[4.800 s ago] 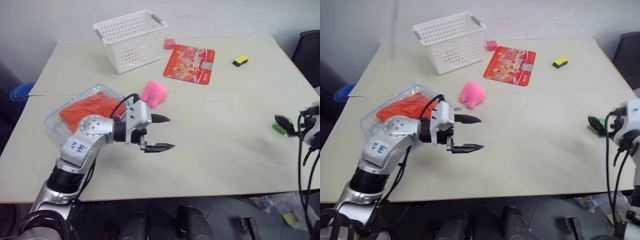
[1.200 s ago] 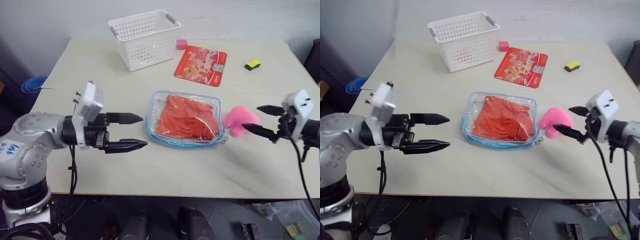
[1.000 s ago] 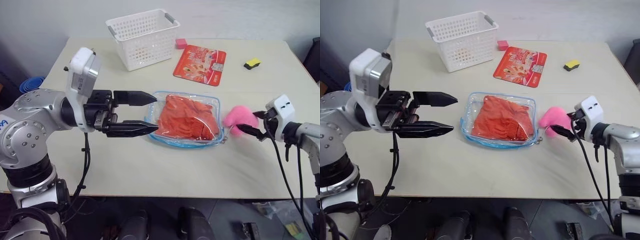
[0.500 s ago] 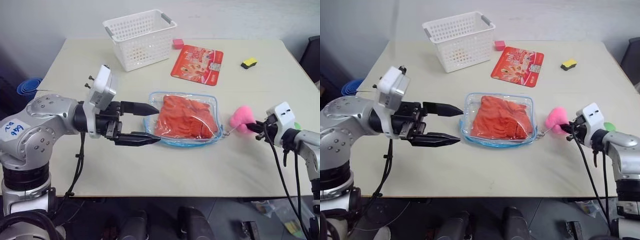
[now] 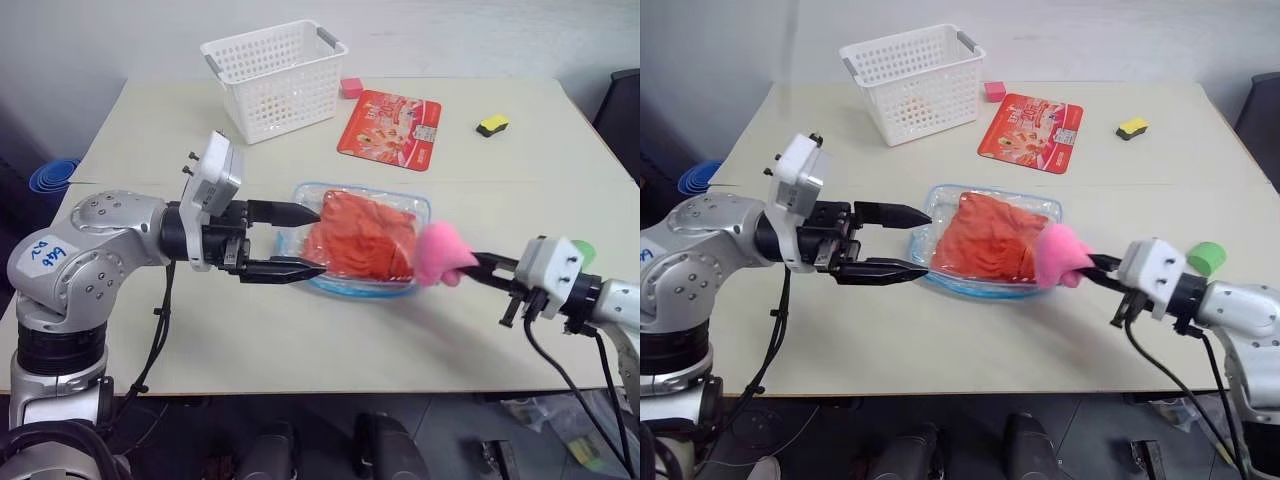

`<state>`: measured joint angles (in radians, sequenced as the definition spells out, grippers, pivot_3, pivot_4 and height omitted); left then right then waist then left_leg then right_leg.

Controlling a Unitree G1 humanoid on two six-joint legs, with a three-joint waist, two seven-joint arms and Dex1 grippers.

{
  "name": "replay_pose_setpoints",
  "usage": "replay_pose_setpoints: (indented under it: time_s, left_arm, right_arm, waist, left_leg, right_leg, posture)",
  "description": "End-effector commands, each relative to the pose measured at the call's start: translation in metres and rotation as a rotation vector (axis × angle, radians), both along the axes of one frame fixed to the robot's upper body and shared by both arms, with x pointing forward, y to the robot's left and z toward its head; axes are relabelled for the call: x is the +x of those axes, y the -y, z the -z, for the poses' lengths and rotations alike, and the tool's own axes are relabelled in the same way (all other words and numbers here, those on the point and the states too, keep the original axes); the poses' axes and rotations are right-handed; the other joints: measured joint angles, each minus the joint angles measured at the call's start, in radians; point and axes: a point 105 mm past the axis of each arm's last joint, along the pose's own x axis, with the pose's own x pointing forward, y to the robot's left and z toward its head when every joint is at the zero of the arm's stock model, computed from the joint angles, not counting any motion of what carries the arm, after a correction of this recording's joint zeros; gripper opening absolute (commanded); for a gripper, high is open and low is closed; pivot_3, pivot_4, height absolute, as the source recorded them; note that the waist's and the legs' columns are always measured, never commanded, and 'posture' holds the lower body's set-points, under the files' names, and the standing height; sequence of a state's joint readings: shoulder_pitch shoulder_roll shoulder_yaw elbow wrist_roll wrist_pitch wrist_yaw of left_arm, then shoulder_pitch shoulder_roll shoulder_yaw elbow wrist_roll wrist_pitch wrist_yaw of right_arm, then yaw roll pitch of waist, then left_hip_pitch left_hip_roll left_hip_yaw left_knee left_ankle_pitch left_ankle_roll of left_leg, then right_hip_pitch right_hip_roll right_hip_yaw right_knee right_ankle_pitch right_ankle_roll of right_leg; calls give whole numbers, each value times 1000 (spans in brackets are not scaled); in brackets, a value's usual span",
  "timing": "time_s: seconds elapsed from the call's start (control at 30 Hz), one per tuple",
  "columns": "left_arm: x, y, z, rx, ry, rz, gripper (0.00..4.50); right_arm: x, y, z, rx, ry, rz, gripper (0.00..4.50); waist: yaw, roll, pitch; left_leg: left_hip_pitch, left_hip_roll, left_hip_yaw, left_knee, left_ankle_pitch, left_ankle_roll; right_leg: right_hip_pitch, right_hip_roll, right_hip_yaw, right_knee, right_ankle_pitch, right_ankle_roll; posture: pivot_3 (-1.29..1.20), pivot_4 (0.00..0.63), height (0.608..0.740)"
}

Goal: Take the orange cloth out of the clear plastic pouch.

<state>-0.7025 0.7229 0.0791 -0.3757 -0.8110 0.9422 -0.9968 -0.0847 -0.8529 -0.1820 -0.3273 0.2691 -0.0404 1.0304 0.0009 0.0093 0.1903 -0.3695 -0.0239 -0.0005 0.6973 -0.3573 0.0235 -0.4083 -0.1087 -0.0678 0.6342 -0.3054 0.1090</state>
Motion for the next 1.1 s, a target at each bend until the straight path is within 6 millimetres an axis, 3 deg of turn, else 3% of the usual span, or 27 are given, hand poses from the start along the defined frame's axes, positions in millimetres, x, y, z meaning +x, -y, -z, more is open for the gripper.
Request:
replay_pose_setpoints:
  time_s: [0.03, 0.13, 0.37, 0.5, 0.67, 0.77, 0.83, 1.07, 1.1]
  left_arm:
    - [1, 6, -5, -1, 55, 13, 3981]
    - [3, 11, -3, -2, 58, 11, 3981]
    - [4, 13, 3, 11, 60, 8, 3981]
    - [6, 18, 16, 49, 49, 13, 3981]
    - [8, 33, 30, 86, 36, 60, 3981]
    - [8, 44, 37, 111, 55, 114, 3981]
    - [10, 52, 42, 131, 73, 146, 3981]
    - [21, 74, 67, 220, 89, 212, 3981]
    - [23, 77, 74, 245, 90, 217, 3981]
  right_arm:
    - [-16, -26, 25, -210, 77, -186, 27]
    - [-17, -27, 47, -336, 147, -252, 27]
    - [-22, -25, 67, -463, 213, -309, 27]
    - [-26, -36, 72, -410, 169, -300, 1188]
    - [-30, -33, 69, -399, 140, -281, 2899]
    - [-33, -31, 62, -395, 142, -271, 3875]
    - [-36, -34, 47, -349, 175, -261, 4460]
    - [-56, -37, -11, -176, 126, -208, 4460]
    - [-54, -30, -22, -167, 109, -172, 4460]
  waist:
    - [0, 0, 0]
    - [2, 0, 0]
    - [0, 0, 0]
    - [1, 0, 0]
    - [2, 0, 0]
    - [5, 0, 0]
    - [10, 0, 0]
    - [23, 0, 0]
    - [23, 0, 0]
  left_leg:
    - [0, 0, 0, 0, 0, 0]
    - [0, -1, 0, 0, 0, 0]
    - [0, 0, 0, 0, 0, 0]
    - [0, 0, 0, 1, 0, 0]
    - [1, 0, 0, 1, 0, 0]
    - [0, 0, 0, 1, 0, 0]
    - [0, 0, 0, 1, 0, 0]
    - [0, 1, 1, 1, 0, 0]
    - [0, 1, 1, 1, 0, 0]
  right_leg:
    - [0, 0, 0, 0, 0, 0]
    - [0, 2, 1, 0, 0, 0]
    - [0, 2, 1, 0, 0, 0]
    - [0, 2, 0, 0, 0, 0]
    - [1, 2, 0, 0, 0, 0]
    - [1, 3, 1, 0, 0, 0]
    - [1, 4, 1, -1, 0, 0]
    - [0, 6, 2, -1, 0, 0]
    - [0, 6, 2, -1, 0, 0]
  posture:
    - [0, 150, 740]
    - [0, 150, 740]
    - [0, 150, 740]
    - [0, 150, 740]
    - [0, 150, 740]
    - [0, 150, 740]
    - [0, 150, 740]
    - [0, 150, 740]
    - [0, 150, 740]
